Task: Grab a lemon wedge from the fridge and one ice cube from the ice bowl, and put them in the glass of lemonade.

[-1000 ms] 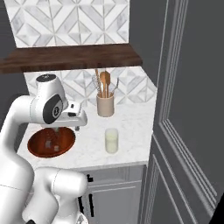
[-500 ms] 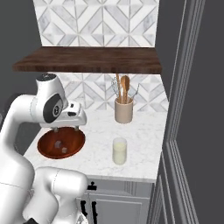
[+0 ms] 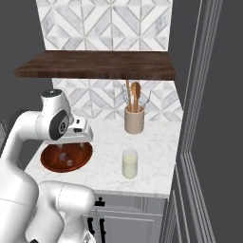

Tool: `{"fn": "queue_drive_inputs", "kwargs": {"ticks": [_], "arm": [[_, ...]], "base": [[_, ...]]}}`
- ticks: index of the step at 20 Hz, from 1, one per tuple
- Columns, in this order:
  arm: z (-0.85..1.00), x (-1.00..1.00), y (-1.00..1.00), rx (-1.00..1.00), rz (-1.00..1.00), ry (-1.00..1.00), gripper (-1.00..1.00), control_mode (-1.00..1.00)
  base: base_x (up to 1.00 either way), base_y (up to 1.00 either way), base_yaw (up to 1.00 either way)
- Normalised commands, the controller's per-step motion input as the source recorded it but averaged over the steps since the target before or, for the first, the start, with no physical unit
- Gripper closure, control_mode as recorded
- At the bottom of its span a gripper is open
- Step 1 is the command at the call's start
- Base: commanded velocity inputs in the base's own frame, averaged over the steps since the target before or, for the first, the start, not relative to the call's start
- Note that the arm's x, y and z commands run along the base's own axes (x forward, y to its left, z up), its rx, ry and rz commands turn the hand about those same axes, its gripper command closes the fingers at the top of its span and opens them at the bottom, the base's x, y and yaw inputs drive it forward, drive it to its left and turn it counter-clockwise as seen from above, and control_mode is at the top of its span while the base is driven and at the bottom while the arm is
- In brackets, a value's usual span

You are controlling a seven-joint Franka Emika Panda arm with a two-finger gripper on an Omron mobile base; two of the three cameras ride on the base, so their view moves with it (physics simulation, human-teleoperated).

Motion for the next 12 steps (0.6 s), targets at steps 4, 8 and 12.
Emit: {"fn": "queue_drive_inputs", "kwargs": {"ticks": [4, 8, 12], "arm": [[-0.59, 0.01, 0.58, 0.0, 0.0, 0.0, -1.0, -1.0], [-0.24, 0.33, 0.7, 0.06, 0.0, 0.0, -1.0, -1.0], [-0.08, 0.51, 0.27, 0.23, -0.03, 0.0, -1.0, -1.0]], "base": [[0.0, 0.0, 0.0], [0.0, 0.0, 0.0], [0.0, 0.0, 0.0]]}}
